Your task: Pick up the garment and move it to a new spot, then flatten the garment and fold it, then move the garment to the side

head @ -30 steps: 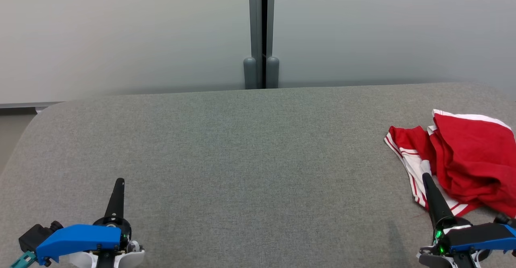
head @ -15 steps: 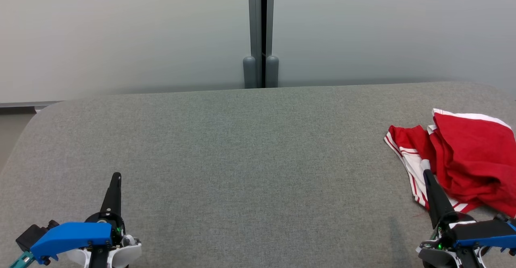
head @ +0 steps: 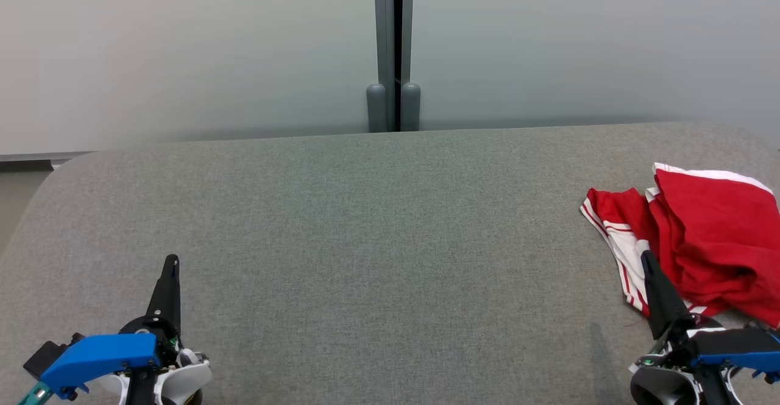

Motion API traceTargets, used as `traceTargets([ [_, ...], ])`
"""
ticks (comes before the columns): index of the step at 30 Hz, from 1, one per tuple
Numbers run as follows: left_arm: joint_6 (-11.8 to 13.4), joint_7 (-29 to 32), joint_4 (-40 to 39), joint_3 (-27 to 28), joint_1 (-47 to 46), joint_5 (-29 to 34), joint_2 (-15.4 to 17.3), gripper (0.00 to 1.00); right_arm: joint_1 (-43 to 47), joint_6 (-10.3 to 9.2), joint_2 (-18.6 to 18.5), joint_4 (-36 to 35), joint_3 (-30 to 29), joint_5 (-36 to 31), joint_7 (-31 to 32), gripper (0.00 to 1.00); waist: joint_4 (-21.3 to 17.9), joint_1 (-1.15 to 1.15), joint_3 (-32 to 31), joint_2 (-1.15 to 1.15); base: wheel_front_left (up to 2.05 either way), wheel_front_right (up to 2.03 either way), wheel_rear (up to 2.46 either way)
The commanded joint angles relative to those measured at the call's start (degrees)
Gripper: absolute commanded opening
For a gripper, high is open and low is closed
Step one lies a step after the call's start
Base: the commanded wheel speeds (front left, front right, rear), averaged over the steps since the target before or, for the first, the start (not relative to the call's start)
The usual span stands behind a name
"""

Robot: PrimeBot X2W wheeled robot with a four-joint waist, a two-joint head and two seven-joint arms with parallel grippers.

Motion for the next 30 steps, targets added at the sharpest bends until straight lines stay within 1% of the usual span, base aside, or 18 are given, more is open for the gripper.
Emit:
traceTargets([
  [1,-0.67,0.45,0.07,0.53,-1.06,-0.97,-0.19,0.00,-1.17,0.02,-0.13,0.24,-0.17,1.43,0.43,0.00,-0.01,0.00,0.02,0.01,0.00,0.00,0.00],
  [9,-1.14,1.16,0.23,1.54,-1.36,-3.39,-0.75,0.00,-1.70,0.02,-0.04,1.00,-0.35,4.28,0.61,0.00,-0.06,0.00,0.13,0.01,0.00,0.00,0.00],
  [30,-1.11,1.29,0.23,1.69,-1.26,-2.98,-0.89,0.00,-1.74,0.02,0.22,0.93,-0.63,3.69,0.92,0.00,-0.06,0.00,0.13,0.01,0.00,0.00,0.00],
])
